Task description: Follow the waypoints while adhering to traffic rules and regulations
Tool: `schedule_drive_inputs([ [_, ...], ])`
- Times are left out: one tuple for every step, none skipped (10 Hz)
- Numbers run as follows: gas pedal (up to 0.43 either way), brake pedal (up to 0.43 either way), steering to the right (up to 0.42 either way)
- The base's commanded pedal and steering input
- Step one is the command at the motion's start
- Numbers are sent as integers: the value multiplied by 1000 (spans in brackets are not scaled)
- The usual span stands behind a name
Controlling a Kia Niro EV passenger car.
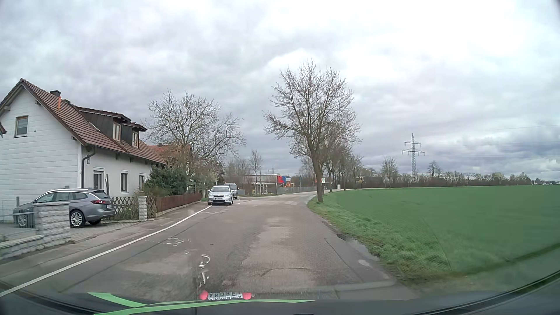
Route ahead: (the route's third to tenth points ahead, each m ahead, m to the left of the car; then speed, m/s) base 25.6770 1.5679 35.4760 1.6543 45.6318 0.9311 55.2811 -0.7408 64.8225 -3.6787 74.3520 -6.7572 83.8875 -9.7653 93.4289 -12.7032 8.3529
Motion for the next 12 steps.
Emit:
schedule_drive_inputs([
  [59,0,3],
  [59,0,3],
  [59,0,3],
  [59,0,3],
  [59,0,4],
  [59,0,4],
  [39,0,4],
  [39,0,4],
  [47,0,3],
  [47,0,4],
  [47,0,4],
  [47,0,3],
])
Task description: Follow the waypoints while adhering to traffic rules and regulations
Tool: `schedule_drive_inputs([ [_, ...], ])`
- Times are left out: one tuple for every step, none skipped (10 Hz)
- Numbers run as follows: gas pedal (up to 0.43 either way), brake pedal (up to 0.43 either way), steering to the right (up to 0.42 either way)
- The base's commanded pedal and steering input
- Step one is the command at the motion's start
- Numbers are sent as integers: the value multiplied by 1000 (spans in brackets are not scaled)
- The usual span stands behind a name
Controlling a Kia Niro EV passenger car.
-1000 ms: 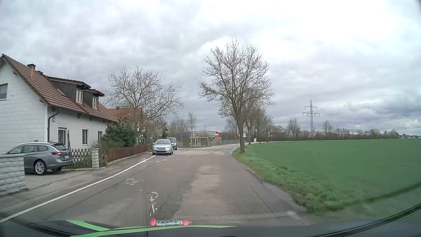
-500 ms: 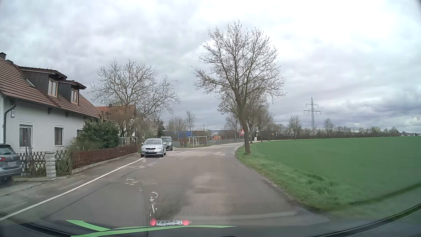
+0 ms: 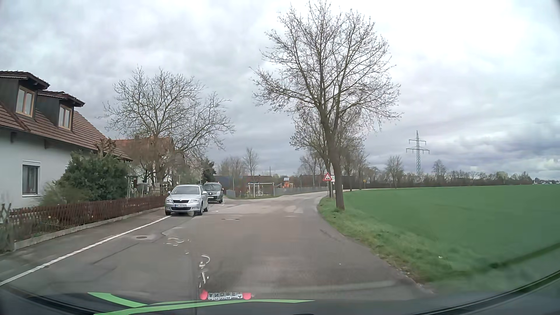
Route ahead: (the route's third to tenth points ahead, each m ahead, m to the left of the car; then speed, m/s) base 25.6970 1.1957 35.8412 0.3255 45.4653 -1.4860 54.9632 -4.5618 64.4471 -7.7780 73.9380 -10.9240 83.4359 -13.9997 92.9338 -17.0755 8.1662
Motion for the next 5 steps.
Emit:
schedule_drive_inputs([
  [47,0,5],
  [47,0,5],
  [47,0,6],
  [47,0,7],
  [47,0,8],
])
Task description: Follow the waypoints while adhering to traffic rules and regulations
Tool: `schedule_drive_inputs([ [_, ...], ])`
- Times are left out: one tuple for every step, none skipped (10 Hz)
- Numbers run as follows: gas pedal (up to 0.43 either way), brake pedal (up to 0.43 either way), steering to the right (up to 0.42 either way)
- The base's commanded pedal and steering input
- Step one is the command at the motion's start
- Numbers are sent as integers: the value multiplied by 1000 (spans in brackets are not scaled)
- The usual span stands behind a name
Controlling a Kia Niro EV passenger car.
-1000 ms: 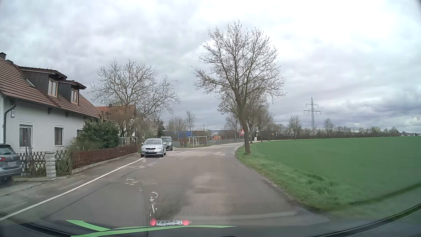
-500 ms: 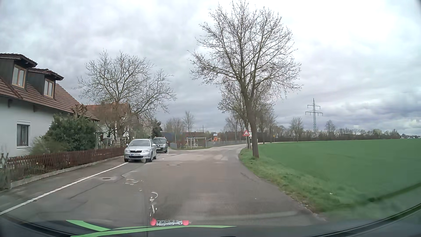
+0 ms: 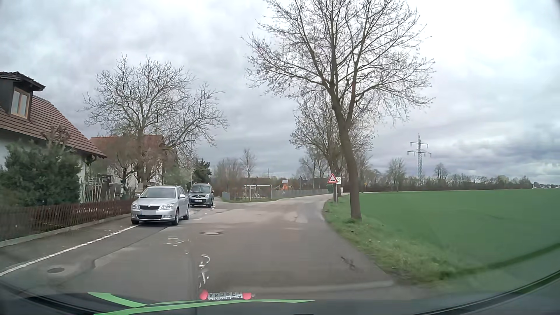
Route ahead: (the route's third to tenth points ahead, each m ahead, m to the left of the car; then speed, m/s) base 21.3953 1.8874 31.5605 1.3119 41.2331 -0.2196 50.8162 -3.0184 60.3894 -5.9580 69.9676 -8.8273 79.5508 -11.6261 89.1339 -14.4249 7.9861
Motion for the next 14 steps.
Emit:
schedule_drive_inputs([
  [47,0,9],
  [47,0,11],
  [47,0,13],
  [47,0,16],
  [47,0,17],
  [47,0,17],
  [47,0,17],
  [47,0,18],
  [47,0,18],
  [47,0,18],
  [47,0,18],
  [47,0,18],
  [47,0,18],
  [47,0,19],
])
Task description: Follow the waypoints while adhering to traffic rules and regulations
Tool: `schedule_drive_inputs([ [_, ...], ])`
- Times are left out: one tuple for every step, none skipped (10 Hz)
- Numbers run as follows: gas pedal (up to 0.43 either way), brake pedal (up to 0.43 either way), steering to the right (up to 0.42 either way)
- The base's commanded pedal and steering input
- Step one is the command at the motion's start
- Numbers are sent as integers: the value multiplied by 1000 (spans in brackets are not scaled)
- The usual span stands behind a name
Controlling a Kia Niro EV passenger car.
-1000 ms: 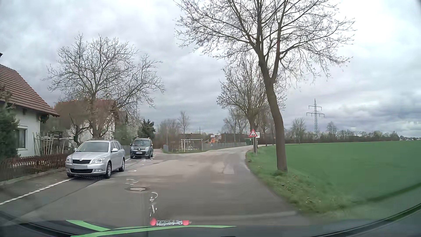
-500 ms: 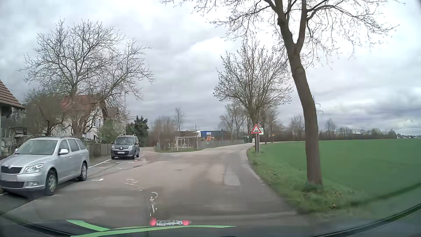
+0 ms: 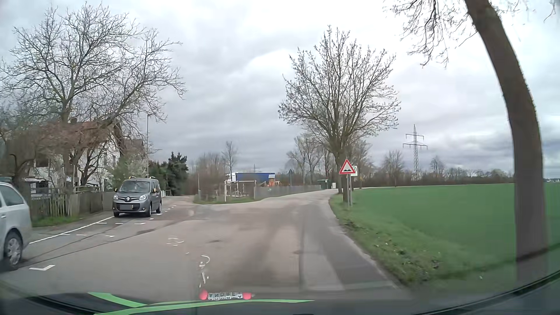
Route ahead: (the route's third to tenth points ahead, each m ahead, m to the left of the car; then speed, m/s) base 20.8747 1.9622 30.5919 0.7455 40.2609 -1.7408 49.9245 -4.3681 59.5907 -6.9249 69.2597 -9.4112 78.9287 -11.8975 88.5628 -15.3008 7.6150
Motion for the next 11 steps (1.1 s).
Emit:
schedule_drive_inputs([
  [47,0,19],
  [47,0,21],
  [47,0,21],
  [47,0,20],
  [47,0,21],
  [47,0,22],
  [47,0,22],
  [47,0,23],
  [47,0,23],
  [47,0,23],
  [47,0,23],
])
